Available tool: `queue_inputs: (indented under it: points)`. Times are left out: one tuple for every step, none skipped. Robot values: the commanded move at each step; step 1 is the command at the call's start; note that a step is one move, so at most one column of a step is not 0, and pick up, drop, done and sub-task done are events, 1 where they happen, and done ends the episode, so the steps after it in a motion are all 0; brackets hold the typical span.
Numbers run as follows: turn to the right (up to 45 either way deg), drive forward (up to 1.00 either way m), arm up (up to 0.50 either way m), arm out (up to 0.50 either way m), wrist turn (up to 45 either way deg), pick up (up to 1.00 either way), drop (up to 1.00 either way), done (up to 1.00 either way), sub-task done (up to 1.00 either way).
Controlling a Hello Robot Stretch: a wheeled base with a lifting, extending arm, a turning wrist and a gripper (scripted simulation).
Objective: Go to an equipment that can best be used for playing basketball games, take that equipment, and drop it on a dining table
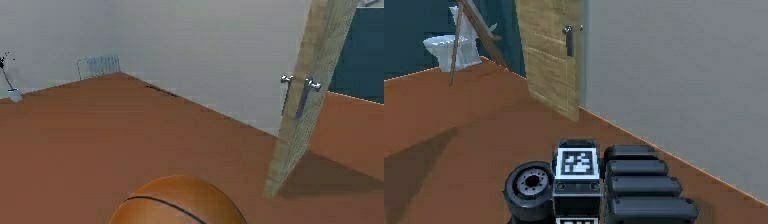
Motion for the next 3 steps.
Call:
queue_inputs:
  points:
    - [-42.0,0.00,0.00,0.00,0.0,0.00,0.00,0.00,0.00]
    - [0.0,0.40,0.00,0.00,0.0,0.00,0.00,0.00,0.00]
    - [-30.0,0.00,0.00,0.00,0.0,0.00,0.00,0.00,0.00]
